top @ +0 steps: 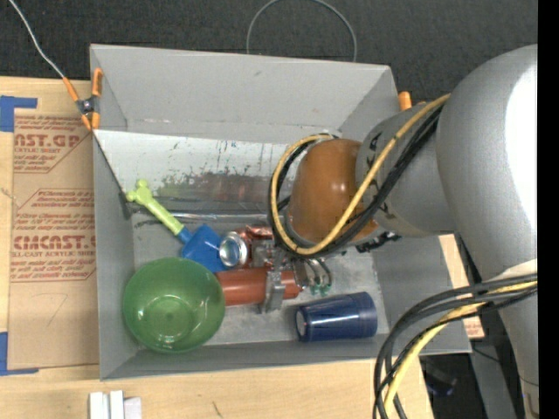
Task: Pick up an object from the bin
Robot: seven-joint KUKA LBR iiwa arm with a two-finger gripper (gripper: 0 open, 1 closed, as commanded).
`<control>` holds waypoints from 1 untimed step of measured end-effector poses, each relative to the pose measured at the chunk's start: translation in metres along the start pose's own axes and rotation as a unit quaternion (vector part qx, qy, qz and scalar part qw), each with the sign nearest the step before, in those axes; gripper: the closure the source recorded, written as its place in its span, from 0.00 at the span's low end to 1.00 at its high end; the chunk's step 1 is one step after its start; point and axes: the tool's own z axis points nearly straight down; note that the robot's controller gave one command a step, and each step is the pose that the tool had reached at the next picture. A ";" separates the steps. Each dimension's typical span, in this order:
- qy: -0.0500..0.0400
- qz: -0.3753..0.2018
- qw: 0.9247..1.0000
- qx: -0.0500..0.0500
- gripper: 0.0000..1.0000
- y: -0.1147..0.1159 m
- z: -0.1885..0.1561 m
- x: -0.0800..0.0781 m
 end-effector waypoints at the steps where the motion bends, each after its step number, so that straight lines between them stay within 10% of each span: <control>1: 0.001 0.000 1.000 0.000 1.00 0.000 -0.003 0.000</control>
Offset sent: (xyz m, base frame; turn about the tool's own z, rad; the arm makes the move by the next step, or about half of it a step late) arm 0.0001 -0.0002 0.0457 0.0000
